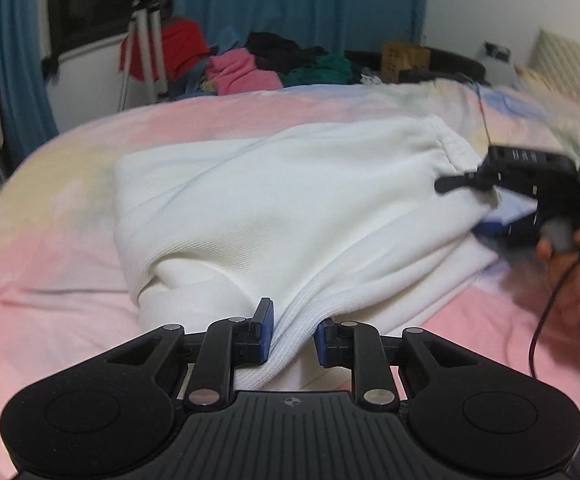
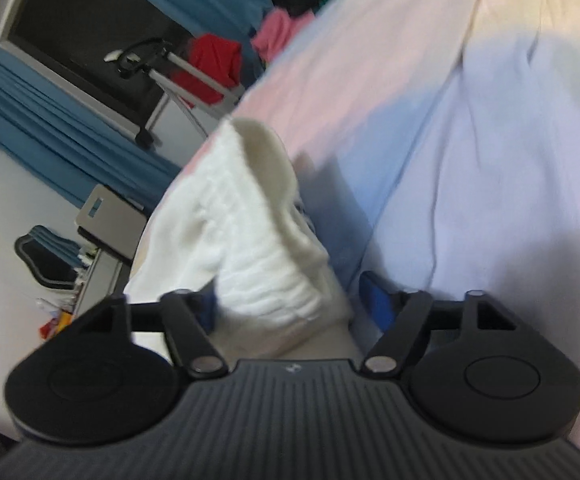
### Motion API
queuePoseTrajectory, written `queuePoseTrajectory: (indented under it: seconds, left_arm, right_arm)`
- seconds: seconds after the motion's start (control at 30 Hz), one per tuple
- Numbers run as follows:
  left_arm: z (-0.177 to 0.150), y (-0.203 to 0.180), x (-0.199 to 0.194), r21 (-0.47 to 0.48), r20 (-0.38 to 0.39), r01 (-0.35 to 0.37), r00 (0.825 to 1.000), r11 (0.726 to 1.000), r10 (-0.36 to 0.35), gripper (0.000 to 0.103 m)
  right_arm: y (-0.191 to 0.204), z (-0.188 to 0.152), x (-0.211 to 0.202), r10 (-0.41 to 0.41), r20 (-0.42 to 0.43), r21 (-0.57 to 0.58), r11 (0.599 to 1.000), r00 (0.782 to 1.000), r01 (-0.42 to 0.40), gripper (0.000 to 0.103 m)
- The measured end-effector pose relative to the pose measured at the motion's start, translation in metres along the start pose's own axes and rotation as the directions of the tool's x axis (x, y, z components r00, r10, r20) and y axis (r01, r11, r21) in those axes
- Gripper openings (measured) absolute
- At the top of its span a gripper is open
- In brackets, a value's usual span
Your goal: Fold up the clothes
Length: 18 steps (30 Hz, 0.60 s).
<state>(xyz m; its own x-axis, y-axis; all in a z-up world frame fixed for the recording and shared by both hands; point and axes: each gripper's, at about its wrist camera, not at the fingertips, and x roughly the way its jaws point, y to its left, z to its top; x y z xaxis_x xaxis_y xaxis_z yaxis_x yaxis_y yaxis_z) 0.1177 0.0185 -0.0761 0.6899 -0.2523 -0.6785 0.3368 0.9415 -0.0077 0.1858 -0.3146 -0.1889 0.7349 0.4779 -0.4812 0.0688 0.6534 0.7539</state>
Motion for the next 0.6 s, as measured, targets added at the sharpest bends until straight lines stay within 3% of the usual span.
queuePoseTrajectory:
  seconds: [0.13,0.23,0.27,0.33,0.43,0.5,0.6]
  left_arm:
    - [-0.004,0.005,-0.009,-0.04,-0.003,0.0,1.0,0.999,0.0,0.024]
    - [-0.003,0.009,-0.014,-0.071,-0.012,-0.009,1.0,0.997,0.009,0.024]
    - [-0.003,0.01,-0.017,-0.076,-0.012,-0.011,1.0,0.997,0.01,0.024]
    - [-0.001,0.009,-0.024,-0.075,-0.007,-0.011,1.0,0.997,0.011,0.024]
    - [0.0,0.014,-0.039,-0.112,0.009,0.008,1.0,0.994,-0.007,0.027]
    - [-0.001,0.02,-0.053,-0.159,0.026,0.034,0.999,0.987,-0.03,0.051]
    - [-0.006,0.047,-0.072,-0.315,0.099,0.077,0.994,0.946,-0.048,0.057]
  right_arm:
    - [0.014,-0.005,0.01,-0.002,-0.044,-0.083,0.997,0.999,-0.001,0.089]
    - [0.026,-0.009,0.013,-0.028,-0.052,-0.136,0.991,0.998,0.021,0.086]
    - [0.03,-0.01,0.014,-0.037,-0.054,-0.153,0.988,0.998,0.028,0.082]
    - [0.045,-0.016,0.006,-0.078,-0.027,-0.219,0.973,0.997,0.071,0.063]
    - [0.063,-0.017,-0.009,-0.122,0.024,-0.252,0.96,0.992,0.124,0.044]
    - [0.076,-0.019,-0.021,-0.12,0.068,-0.276,0.952,0.99,0.134,0.04]
    - [0.088,-0.02,-0.032,-0.085,0.115,-0.286,0.951,0.99,0.115,0.039]
